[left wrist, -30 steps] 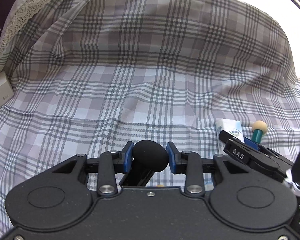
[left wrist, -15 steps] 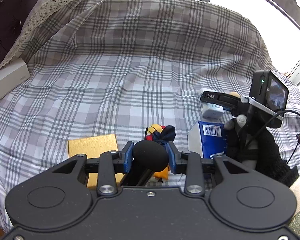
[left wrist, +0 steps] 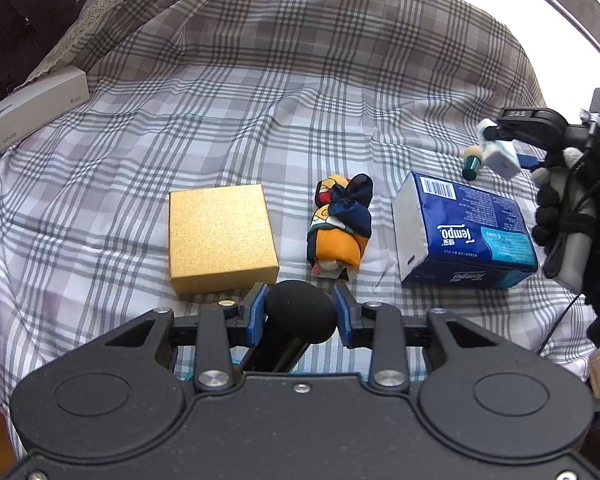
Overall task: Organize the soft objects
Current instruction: 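Carry the tissue packet over the gold tray and open the right tool, then withdraw both tools from the gold tray, then grasp the teal mushroom sponge with the right tool while the left tool nears the scarf bundle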
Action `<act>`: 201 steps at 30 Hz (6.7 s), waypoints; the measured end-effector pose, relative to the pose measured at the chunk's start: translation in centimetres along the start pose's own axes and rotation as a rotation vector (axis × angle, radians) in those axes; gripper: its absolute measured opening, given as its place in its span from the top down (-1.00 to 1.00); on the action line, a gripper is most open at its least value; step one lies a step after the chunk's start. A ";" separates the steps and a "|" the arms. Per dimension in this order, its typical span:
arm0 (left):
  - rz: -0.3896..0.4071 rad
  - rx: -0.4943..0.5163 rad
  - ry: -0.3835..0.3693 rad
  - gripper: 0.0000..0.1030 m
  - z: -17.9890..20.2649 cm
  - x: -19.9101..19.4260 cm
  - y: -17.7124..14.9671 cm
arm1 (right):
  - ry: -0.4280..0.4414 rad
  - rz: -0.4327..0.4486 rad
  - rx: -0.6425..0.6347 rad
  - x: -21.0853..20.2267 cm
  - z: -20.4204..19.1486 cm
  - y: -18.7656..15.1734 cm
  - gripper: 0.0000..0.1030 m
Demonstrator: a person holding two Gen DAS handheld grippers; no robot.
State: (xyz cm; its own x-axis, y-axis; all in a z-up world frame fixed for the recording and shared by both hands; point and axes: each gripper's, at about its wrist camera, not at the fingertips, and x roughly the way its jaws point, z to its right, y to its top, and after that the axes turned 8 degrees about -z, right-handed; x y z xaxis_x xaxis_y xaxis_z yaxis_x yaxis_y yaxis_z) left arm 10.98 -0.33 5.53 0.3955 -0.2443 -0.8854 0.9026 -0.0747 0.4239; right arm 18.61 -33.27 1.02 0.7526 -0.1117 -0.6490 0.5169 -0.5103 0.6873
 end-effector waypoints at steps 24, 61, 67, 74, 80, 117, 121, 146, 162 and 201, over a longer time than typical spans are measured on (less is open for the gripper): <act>-0.063 0.026 0.038 0.30 -1.3 -0.9 -6.1 | 0.123 -0.175 -0.144 -18.9 5.8 -17.2 0.07; -0.090 0.010 0.051 0.14 -1.7 -1.1 -8.4 | 0.412 -0.340 -0.372 -22.6 0.0 -25.1 -0.01; -0.096 0.016 0.052 0.14 -1.5 -1.0 -8.5 | 0.420 -0.339 -0.362 -22.6 0.1 -25.0 -0.05; -0.107 0.015 0.059 0.14 -1.5 -0.6 -8.7 | 0.397 -0.322 -0.317 -22.4 0.7 -24.6 -0.05; -0.107 0.017 0.060 0.14 -1.5 -0.6 -8.7 | 0.372 -0.303 -0.277 -22.1 1.1 -24.2 -0.05; -0.100 0.082 0.072 0.14 0.3 -0.1 -7.6 | 0.287 -0.272 -0.247 -19.5 1.6 -23.6 -0.05; -0.093 0.095 0.070 0.14 0.6 0.0 -6.8 | 0.276 -0.242 -0.250 -19.2 1.6 -22.5 -0.05; -0.011 0.063 0.069 0.14 0.2 0.8 0.5 | 0.214 -0.052 -0.305 -12.4 -3.4 -11.5 -0.05; -0.059 0.099 0.061 0.14 1.2 3.6 2.4 | 0.052 -0.121 0.037 1.7 0.7 -1.7 -0.05; -0.103 0.073 0.056 0.14 4.6 8.7 8.9 | -0.199 -0.076 0.080 10.4 -0.8 -0.5 0.34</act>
State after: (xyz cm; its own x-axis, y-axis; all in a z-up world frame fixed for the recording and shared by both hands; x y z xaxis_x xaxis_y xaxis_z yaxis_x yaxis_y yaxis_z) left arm 21.68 -7.51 2.51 0.3118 -0.1770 -0.9335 0.9252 -0.1671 0.3407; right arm 26.46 -33.50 -5.82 0.6135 -0.2323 -0.7548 0.5292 -0.5886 0.6112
